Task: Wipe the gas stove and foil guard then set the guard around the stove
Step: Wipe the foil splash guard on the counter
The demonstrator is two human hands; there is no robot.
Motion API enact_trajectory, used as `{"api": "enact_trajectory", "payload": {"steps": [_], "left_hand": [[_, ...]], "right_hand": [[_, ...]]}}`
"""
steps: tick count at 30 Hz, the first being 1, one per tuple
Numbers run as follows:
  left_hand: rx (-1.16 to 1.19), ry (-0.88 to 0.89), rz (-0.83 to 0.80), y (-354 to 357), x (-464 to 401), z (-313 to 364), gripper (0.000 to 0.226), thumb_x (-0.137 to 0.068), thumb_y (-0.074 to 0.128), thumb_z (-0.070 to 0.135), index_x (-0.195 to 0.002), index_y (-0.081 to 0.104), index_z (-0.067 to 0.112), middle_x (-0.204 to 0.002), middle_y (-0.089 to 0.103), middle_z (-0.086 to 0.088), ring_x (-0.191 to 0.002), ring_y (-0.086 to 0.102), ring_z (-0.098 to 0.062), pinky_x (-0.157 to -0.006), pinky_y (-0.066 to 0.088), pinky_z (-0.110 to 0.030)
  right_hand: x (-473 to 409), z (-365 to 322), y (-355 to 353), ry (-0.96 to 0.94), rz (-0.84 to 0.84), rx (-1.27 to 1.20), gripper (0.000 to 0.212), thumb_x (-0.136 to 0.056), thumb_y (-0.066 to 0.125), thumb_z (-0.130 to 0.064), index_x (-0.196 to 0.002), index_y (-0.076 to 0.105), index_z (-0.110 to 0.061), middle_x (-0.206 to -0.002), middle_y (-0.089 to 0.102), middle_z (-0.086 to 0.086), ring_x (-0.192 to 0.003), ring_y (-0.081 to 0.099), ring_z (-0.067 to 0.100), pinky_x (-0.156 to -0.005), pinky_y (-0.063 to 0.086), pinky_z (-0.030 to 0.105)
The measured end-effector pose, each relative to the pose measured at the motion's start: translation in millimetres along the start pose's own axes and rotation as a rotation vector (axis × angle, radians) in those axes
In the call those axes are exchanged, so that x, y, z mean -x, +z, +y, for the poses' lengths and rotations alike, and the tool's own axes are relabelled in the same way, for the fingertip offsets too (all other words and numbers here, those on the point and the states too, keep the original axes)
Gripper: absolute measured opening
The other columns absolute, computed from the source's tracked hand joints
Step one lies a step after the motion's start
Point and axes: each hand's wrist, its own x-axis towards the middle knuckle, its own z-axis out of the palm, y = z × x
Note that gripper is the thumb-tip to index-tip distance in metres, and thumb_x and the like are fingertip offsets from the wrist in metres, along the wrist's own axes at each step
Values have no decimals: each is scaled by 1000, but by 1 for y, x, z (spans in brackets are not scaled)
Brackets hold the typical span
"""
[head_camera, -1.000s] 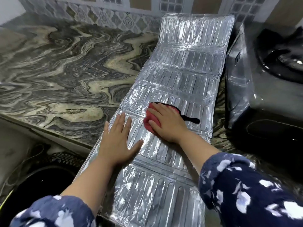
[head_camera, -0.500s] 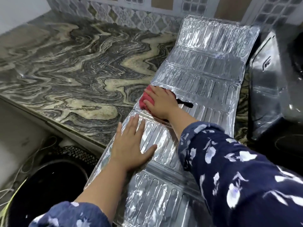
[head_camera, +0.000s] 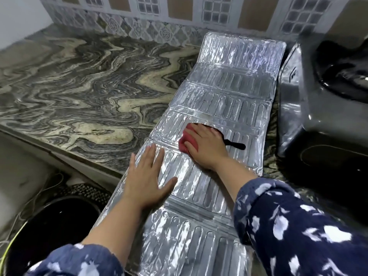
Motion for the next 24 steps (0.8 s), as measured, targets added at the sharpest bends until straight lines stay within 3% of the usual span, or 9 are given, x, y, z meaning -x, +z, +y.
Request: {"api": "enact_trajectory", "payload": {"steps": [5, 8, 12, 15, 18, 20, 22, 24], "left_hand": [[-52, -30, -150, -14, -6, 0, 112, -58, -5, 89, -149, -17, 25, -156, -27, -2, -146, -20, -16, -112, -11, -59], [-112, 69, -151, -25, -14, 9, 106, -57, -3, 85, -140, -28, 24, -153, -32, -2, -143, -24, -17, -110, -9, -64], [-14, 182, -180, -20, -11, 30, 113, -56, -6, 91, -145, -24, 24, -154, -29, 2, -145, -21, -17, -115, -9, -58], [51, 201, -129, -8, 1, 38, 103, -71, 12, 87, -150, -15, 26, -154, -29, 5, -145, -24, -16, -116, -12, -55], [47, 236, -63, -6, 6, 34, 105, -70, 18, 89, -152, -10, 28, -157, -24, 5, -146, -22, -16, -116, -11, -56], [62, 239, -17, -10, 0, 34, 107, -66, 20, 91, -153, 12, 28, -162, 0, 2, -149, 0, -19, -117, 0, -55], [48, 217, 96, -15, -15, 38, 95, -67, 24, 88, -134, 46, 24, -144, 43, -2, -134, 37, -23, -111, 20, -49], [44, 207, 173, -22, -42, 47, 80, -74, 27, 77, -121, 54, 19, -127, 53, -5, -121, 48, -25, -105, 28, -46]], "right_hand": [[38, 10, -6, 8, -28, 1, 54, -98, 26, -51, -149, 22, -34, -160, 15, -11, -147, 11, 14, -118, 5, 41], [52, 19, -8, 46, -47, 15, 55, -98, 21, -53, -150, 18, -35, -160, 10, -12, -148, 5, 15, -119, 4, 48], [69, 22, -6, 86, -46, 24, 56, -98, 19, -53, -151, 14, -35, -161, 8, -9, -149, 2, 19, -119, 3, 50], [77, 29, -9, 118, -40, 12, 58, -97, 20, -55, -150, 15, -34, -161, 8, -9, -149, 3, 18, -119, 3, 49], [83, 36, -10, 146, -22, 24, 72, -85, 4, -64, -150, 16, -35, -161, 10, -8, -148, 5, 19, -119, 3, 47], [83, 36, -10, 175, -13, 33, 78, -80, -1, -65, -150, 17, -34, -161, 10, -7, -148, 5, 19, -119, 3, 47], [76, 34, -9, 221, -10, 35, 67, -90, 11, -61, -150, 16, -32, -161, 8, -5, -149, 3, 20, -119, 3, 48], [67, 32, -11, 251, -16, 22, 60, -96, 19, -55, -151, 15, -30, -162, 6, -4, -149, 2, 20, -119, 2, 49]]}}
